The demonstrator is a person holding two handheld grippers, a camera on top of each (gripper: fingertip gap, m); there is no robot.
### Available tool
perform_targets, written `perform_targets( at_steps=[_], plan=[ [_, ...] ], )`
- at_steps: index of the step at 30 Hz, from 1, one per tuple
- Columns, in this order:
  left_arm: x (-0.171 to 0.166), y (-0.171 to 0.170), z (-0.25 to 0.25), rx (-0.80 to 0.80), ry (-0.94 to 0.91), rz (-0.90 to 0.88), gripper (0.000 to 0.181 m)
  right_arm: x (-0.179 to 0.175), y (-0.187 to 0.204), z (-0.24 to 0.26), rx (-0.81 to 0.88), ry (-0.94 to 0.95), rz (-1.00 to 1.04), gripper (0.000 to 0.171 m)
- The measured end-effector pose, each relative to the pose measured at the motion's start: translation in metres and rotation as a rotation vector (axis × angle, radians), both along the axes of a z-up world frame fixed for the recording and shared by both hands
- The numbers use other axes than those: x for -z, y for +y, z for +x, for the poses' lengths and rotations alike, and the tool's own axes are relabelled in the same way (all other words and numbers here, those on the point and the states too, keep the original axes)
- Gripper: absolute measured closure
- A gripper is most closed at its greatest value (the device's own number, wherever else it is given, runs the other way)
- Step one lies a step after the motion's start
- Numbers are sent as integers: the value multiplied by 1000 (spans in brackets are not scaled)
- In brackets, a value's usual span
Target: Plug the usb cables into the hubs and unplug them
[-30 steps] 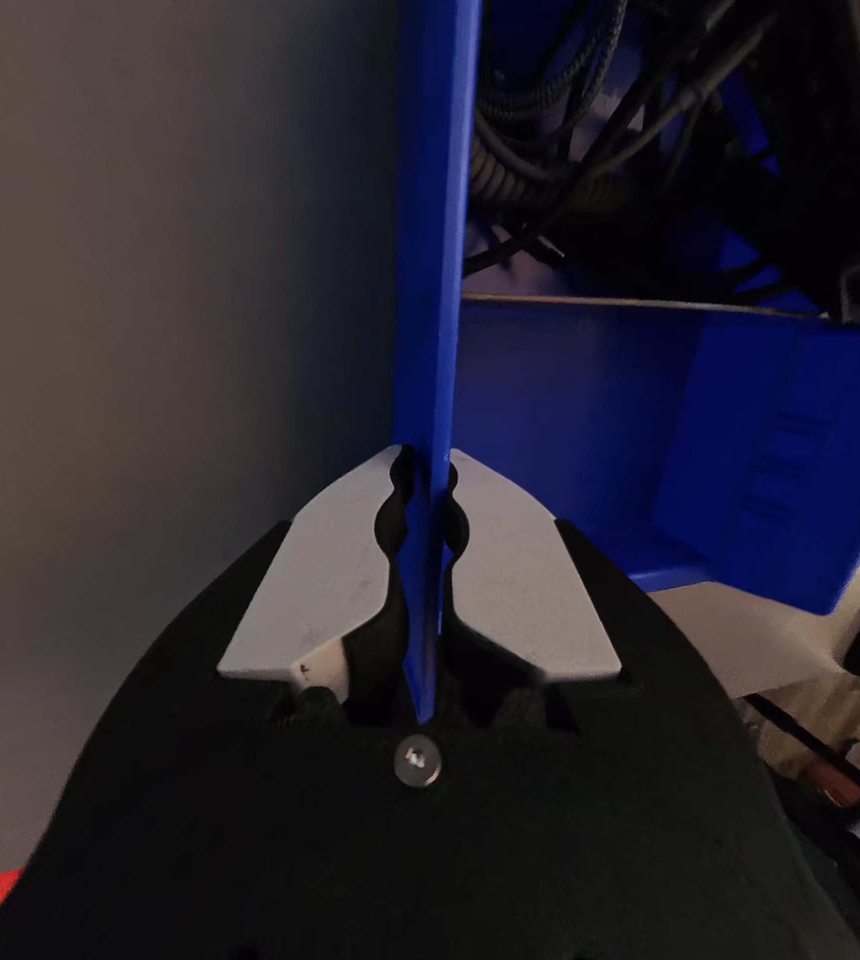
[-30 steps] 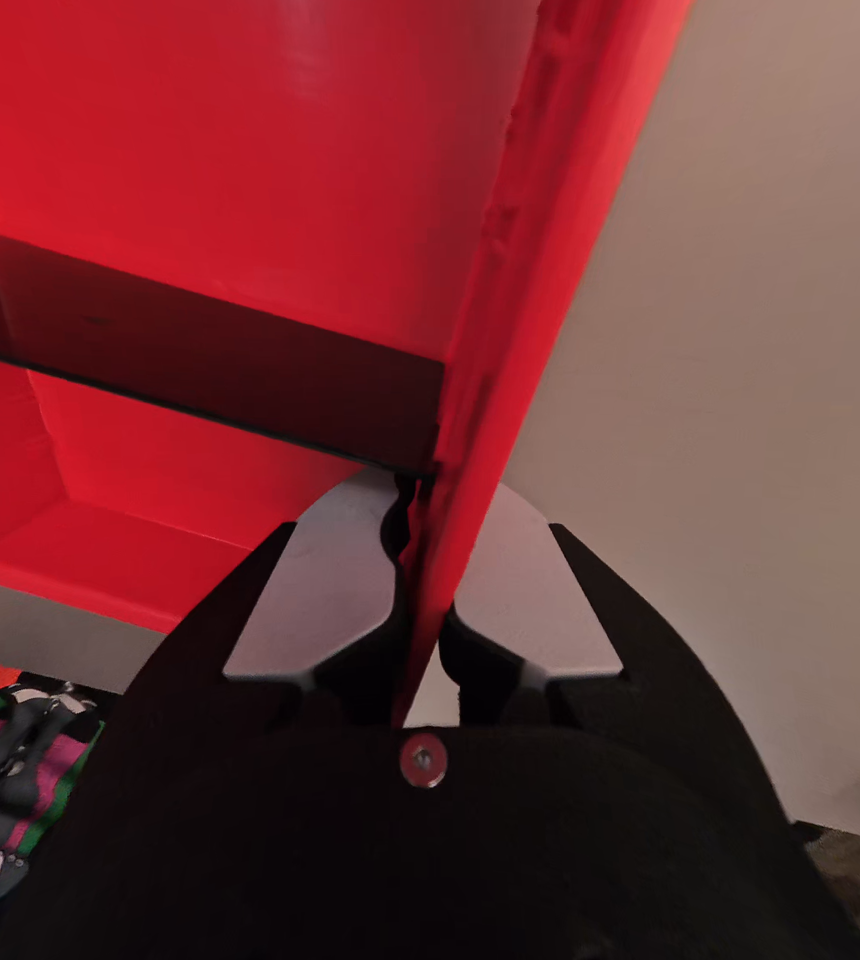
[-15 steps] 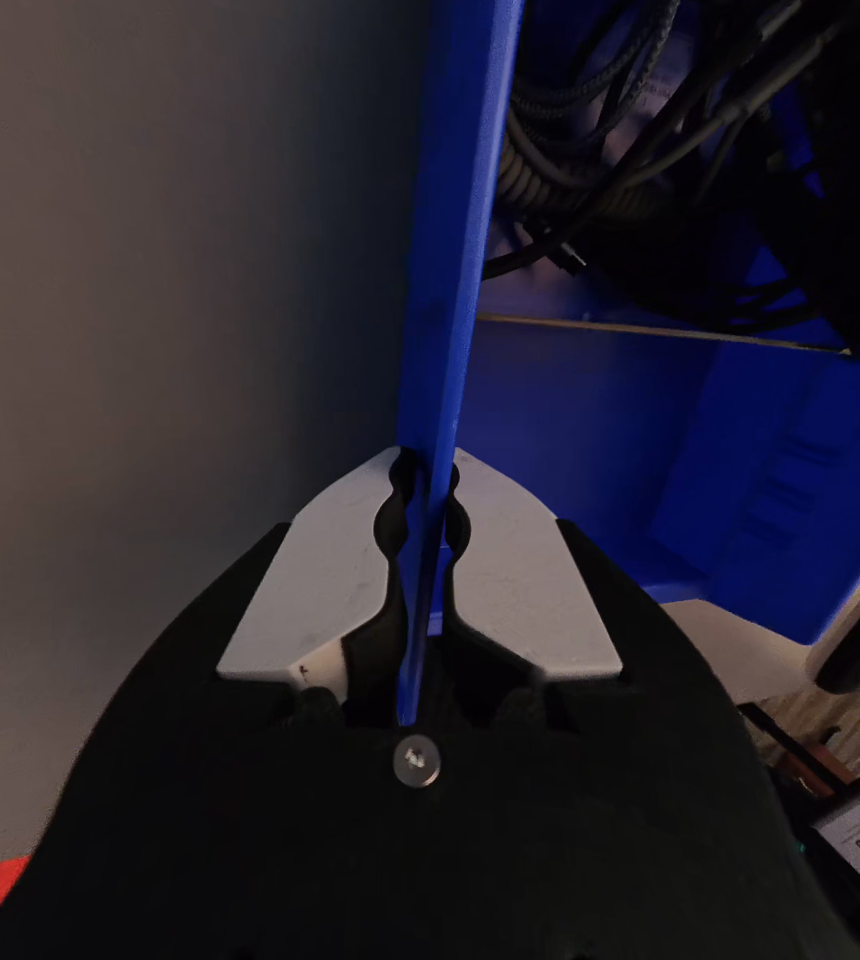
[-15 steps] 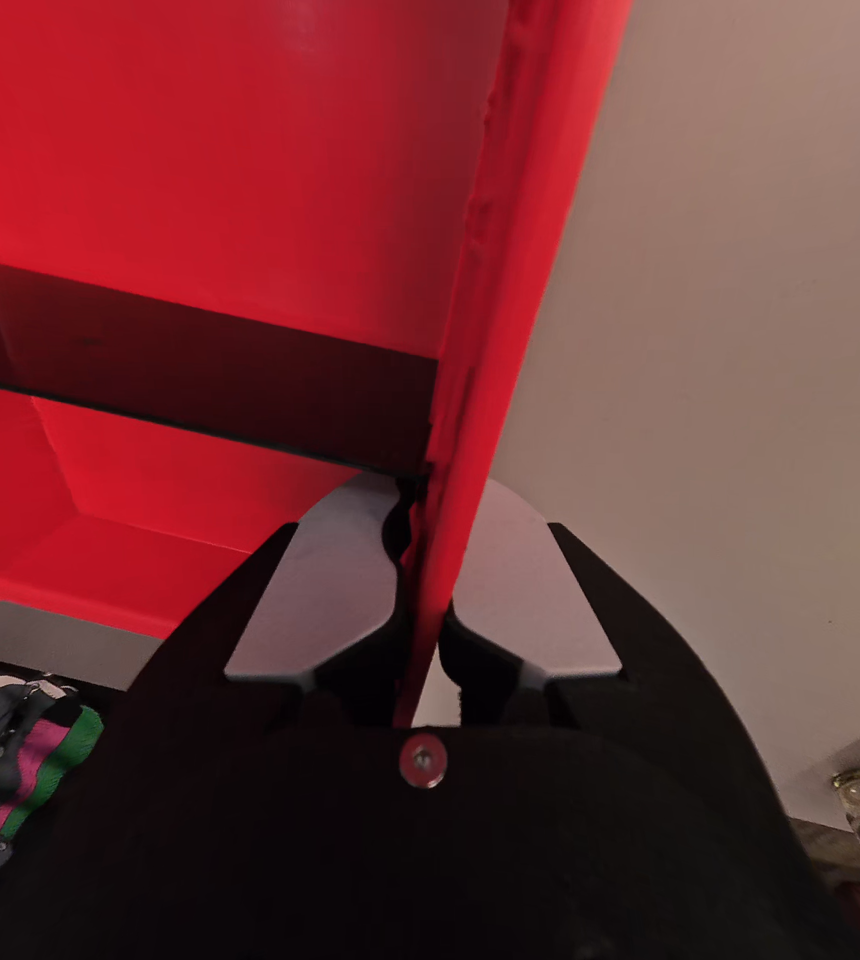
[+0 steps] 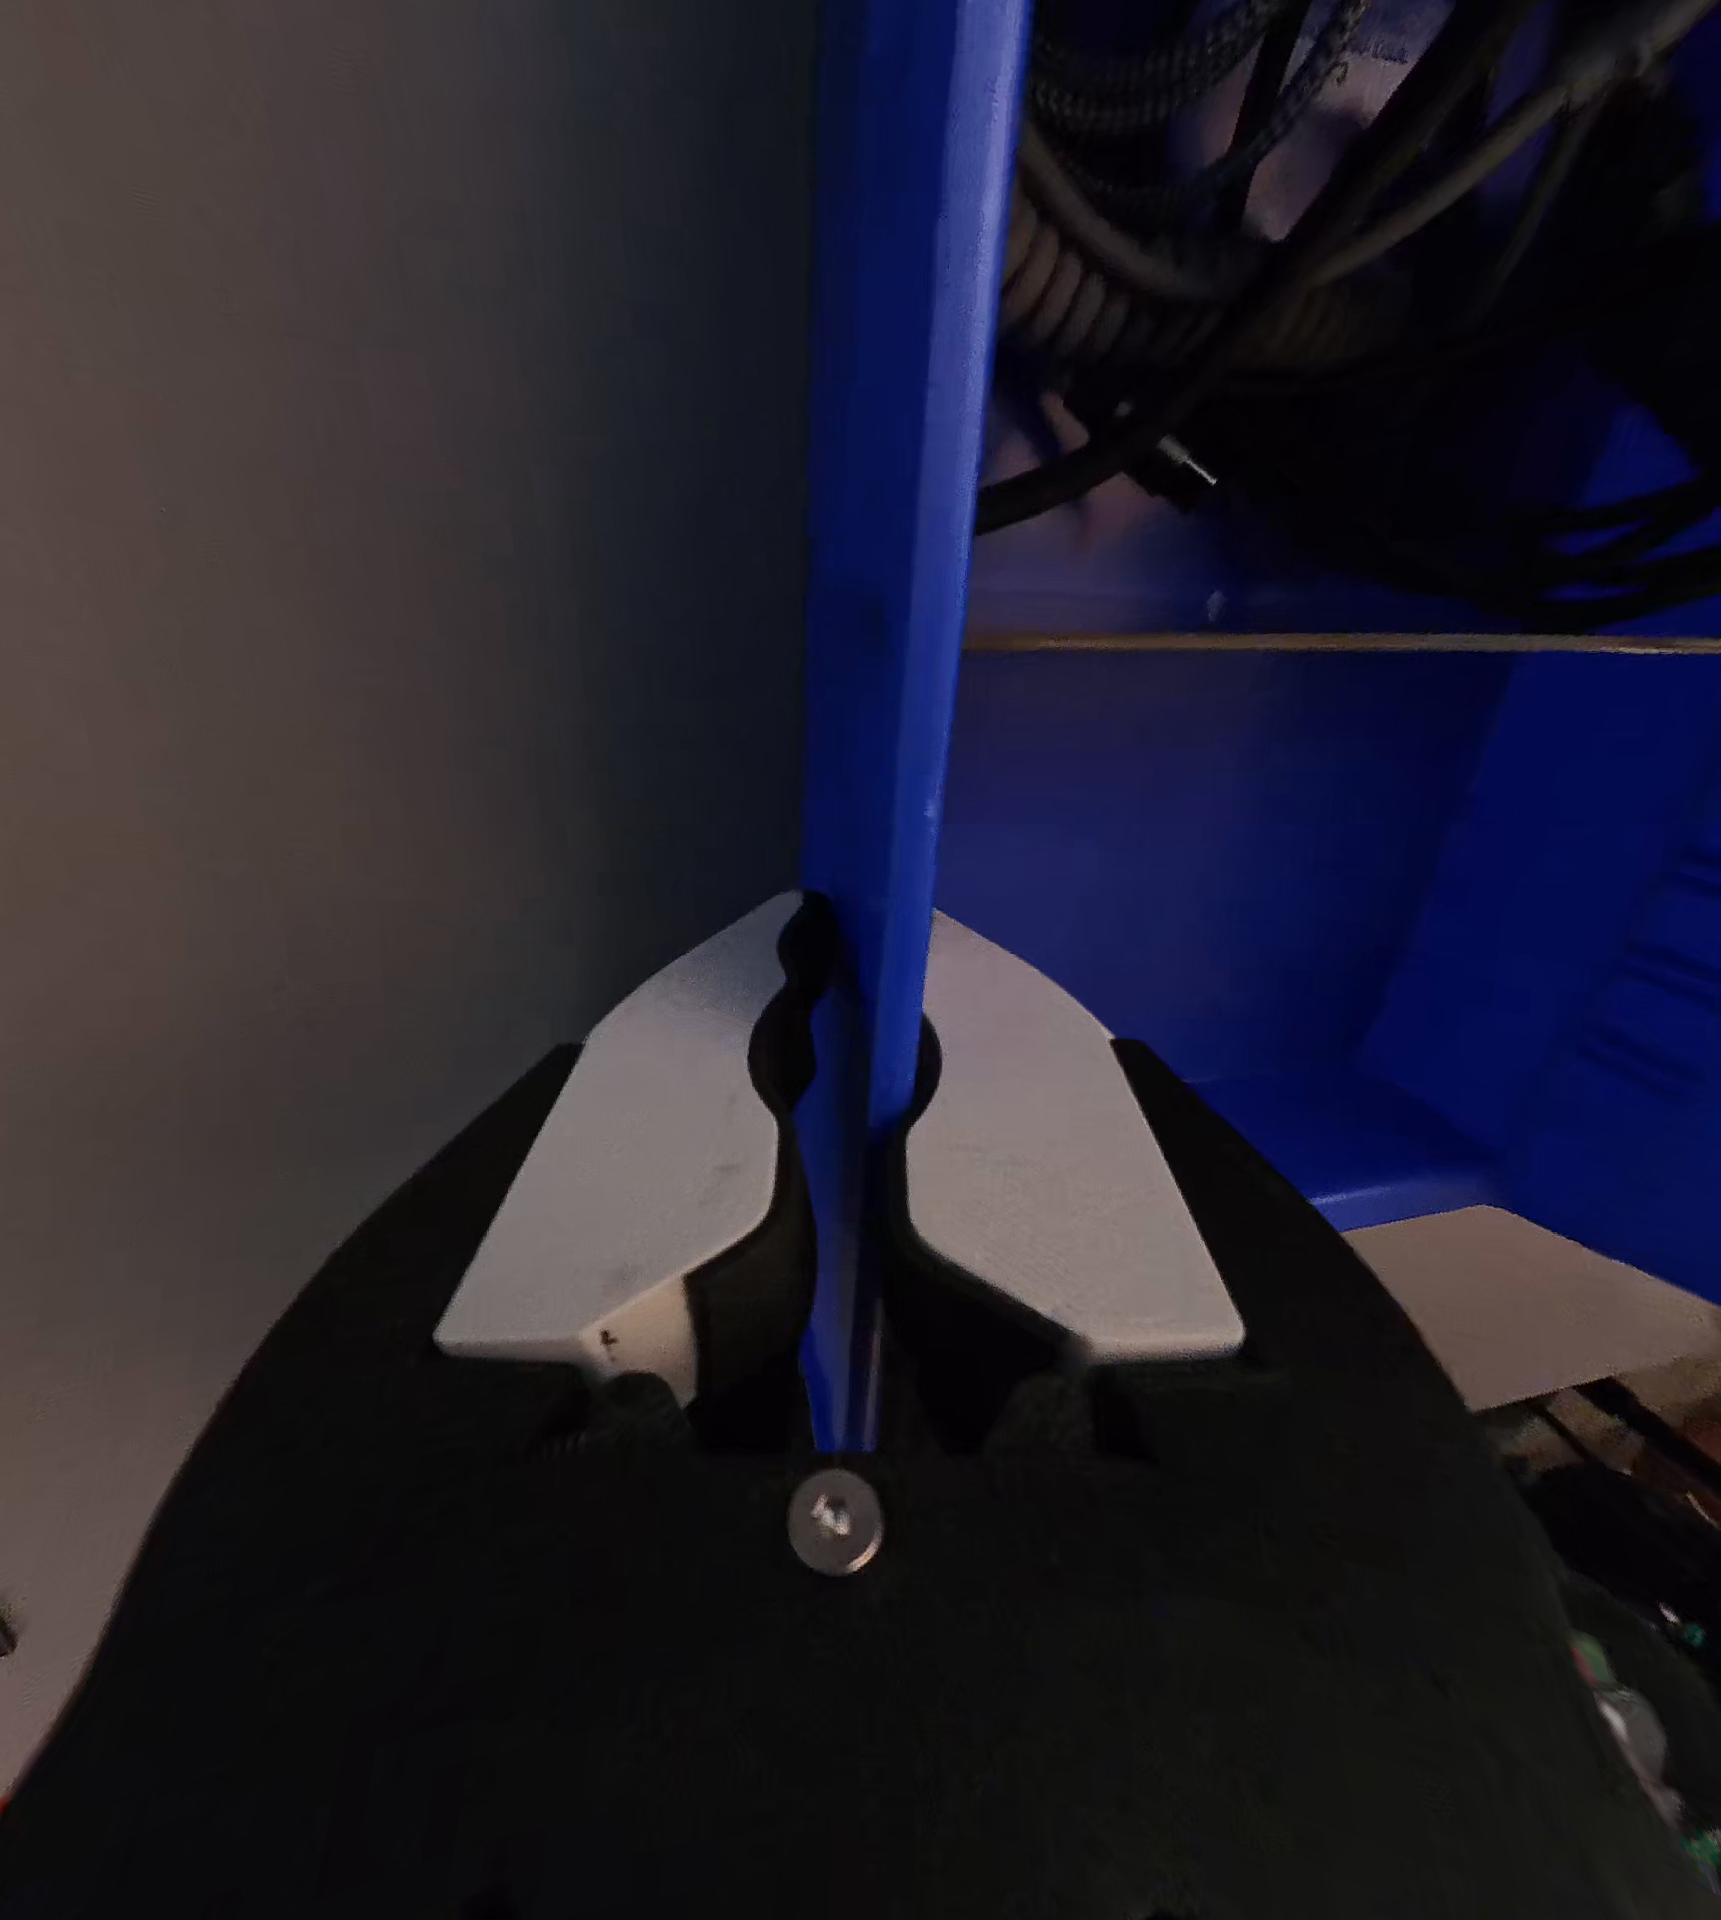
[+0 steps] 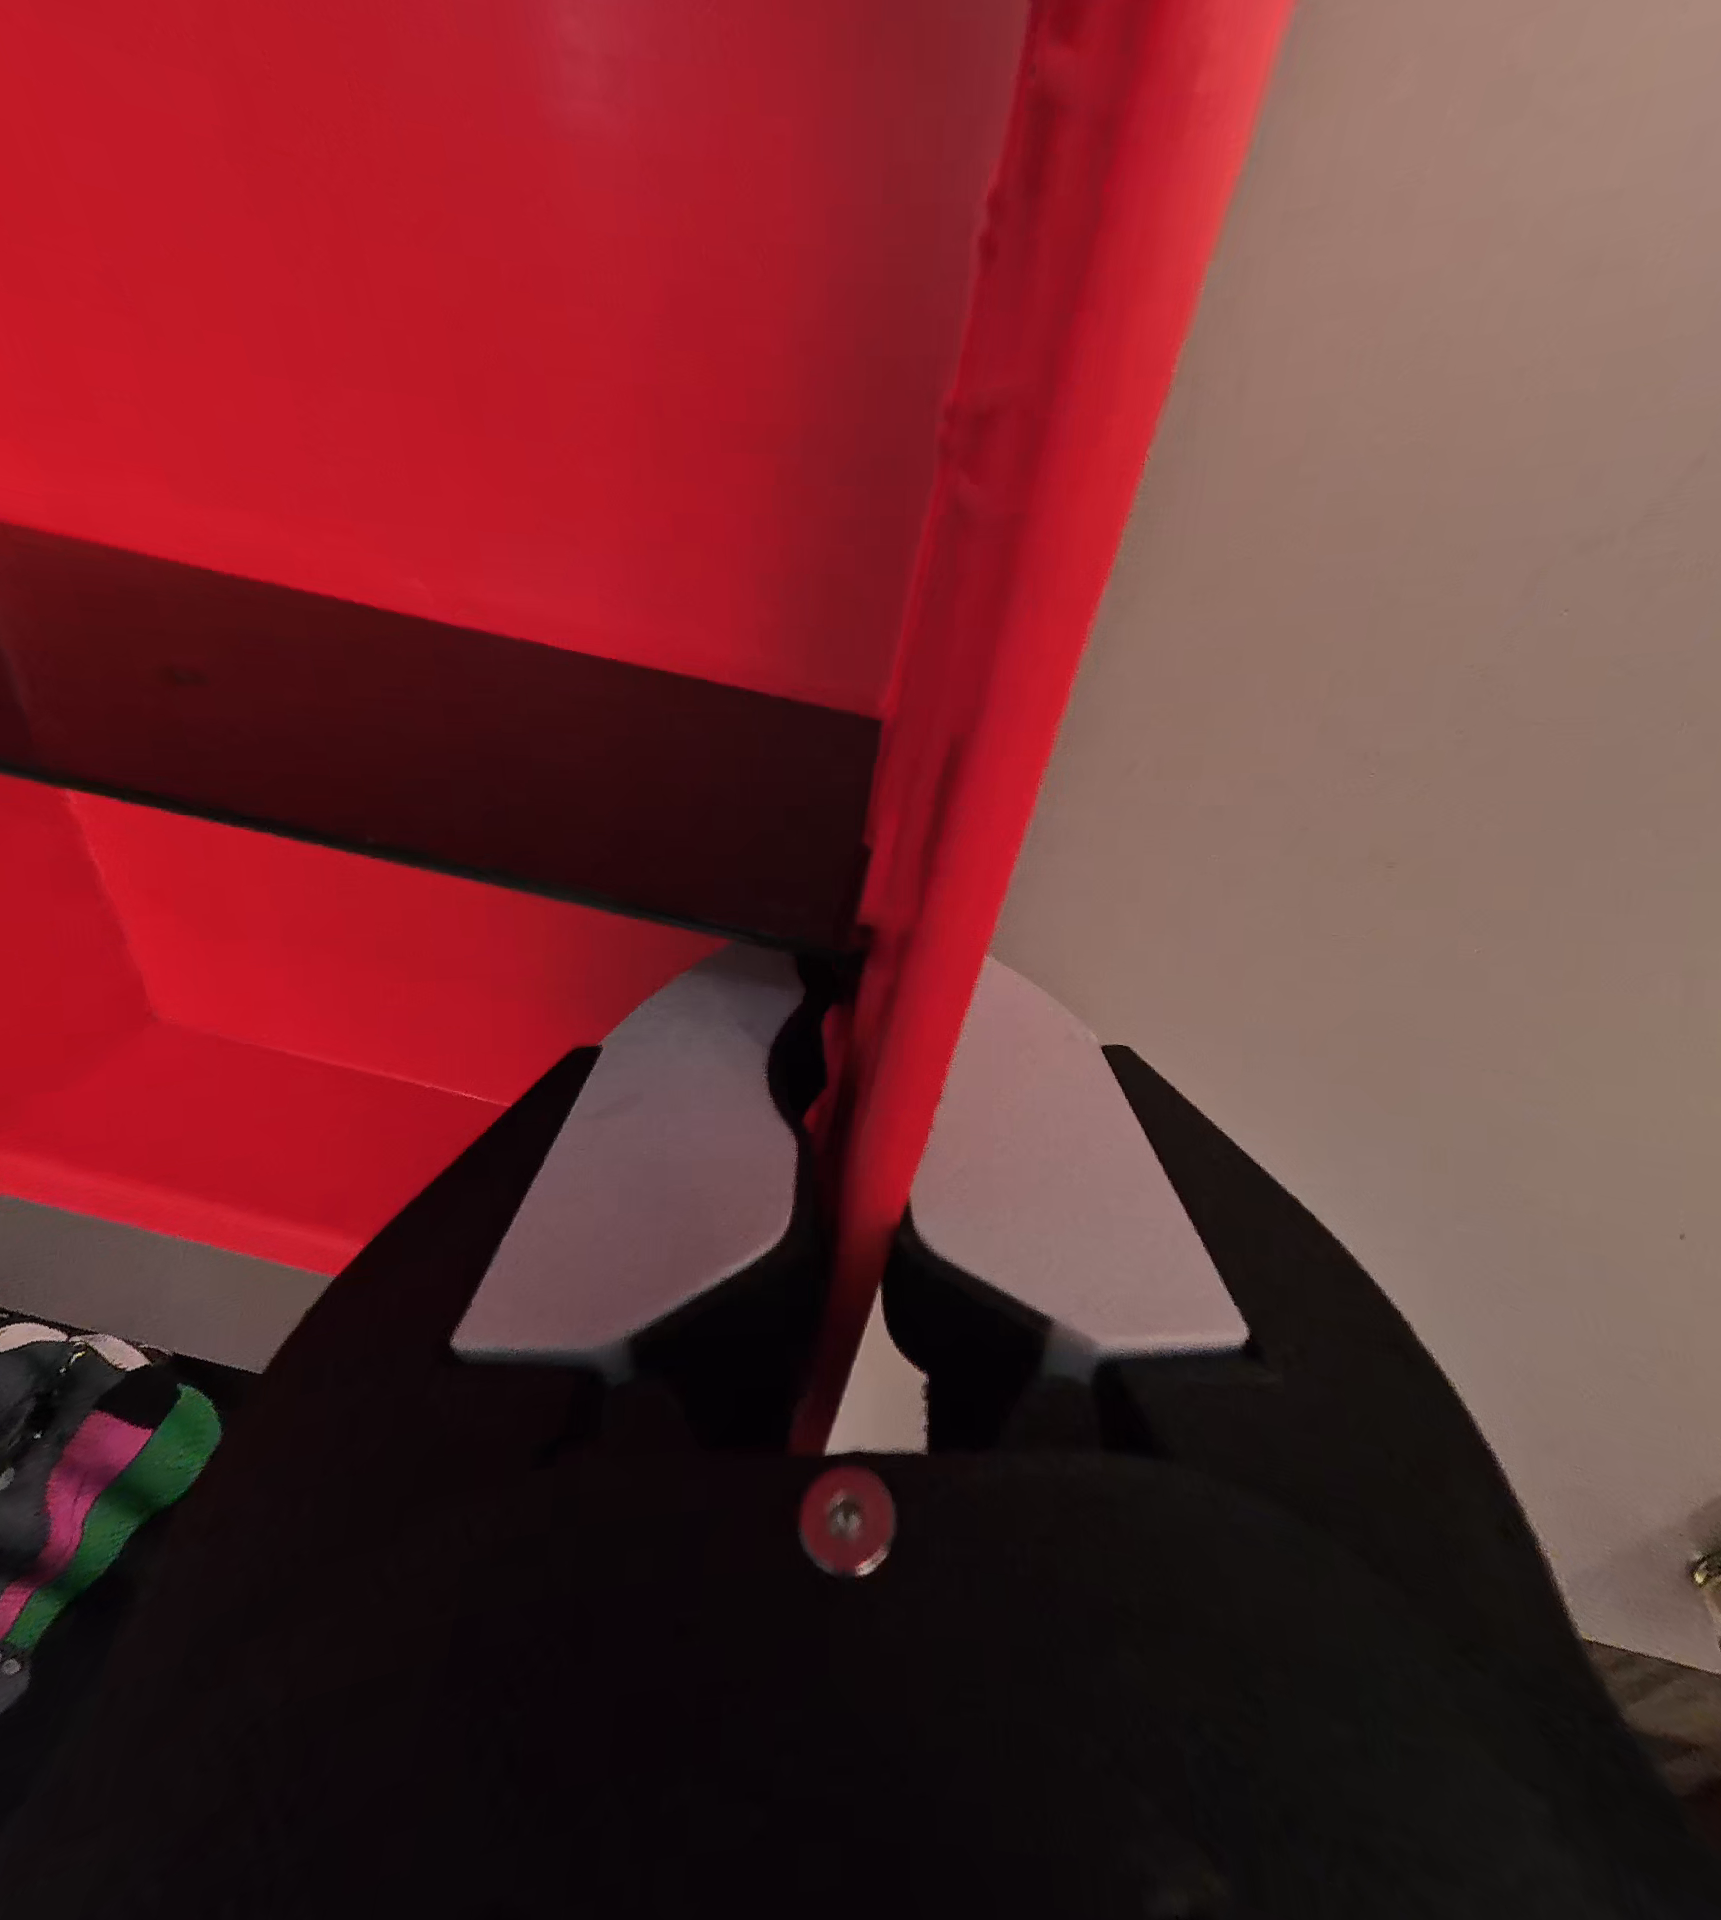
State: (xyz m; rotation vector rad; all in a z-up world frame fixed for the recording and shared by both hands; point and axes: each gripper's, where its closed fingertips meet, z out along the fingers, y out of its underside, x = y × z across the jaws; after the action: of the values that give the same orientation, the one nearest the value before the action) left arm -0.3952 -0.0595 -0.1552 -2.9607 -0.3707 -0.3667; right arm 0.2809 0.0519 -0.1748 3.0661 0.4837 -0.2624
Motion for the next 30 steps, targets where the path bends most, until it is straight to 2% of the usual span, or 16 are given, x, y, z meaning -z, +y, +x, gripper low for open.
perform_targets(
  at_steps=[9, 12, 15, 23, 25, 28, 30],
  plan=[
    [0, 1, 1, 80, -2, 23, 171, 0, 0, 1, 3, 12, 27, 163],
    [-2, 1, 2, 91, -26, 38, 169, -1, 0, 2, -8, -3, 37, 155],
    [-5, 6, 2, 90, -62, 99, 167, -5, 1, 0, -18, 5, 62, 158],
    [-30, 17, -1, 115, -113, 316, 162, -6, -3, 5, -28, -5, 137, 152],
    [-39, 19, -1, 117, -114, 382, 161, -2, -6, 5, -38, -1, 137, 159],
    [-26, 5, 5, 148, -138, 266, 153, -3, -1, 4, 9, 12, 160, 164],
    [-16, 7, 3, 167, -102, 235, 160, -2, -2, 5, 27, 22, 147, 164]
  ],
)
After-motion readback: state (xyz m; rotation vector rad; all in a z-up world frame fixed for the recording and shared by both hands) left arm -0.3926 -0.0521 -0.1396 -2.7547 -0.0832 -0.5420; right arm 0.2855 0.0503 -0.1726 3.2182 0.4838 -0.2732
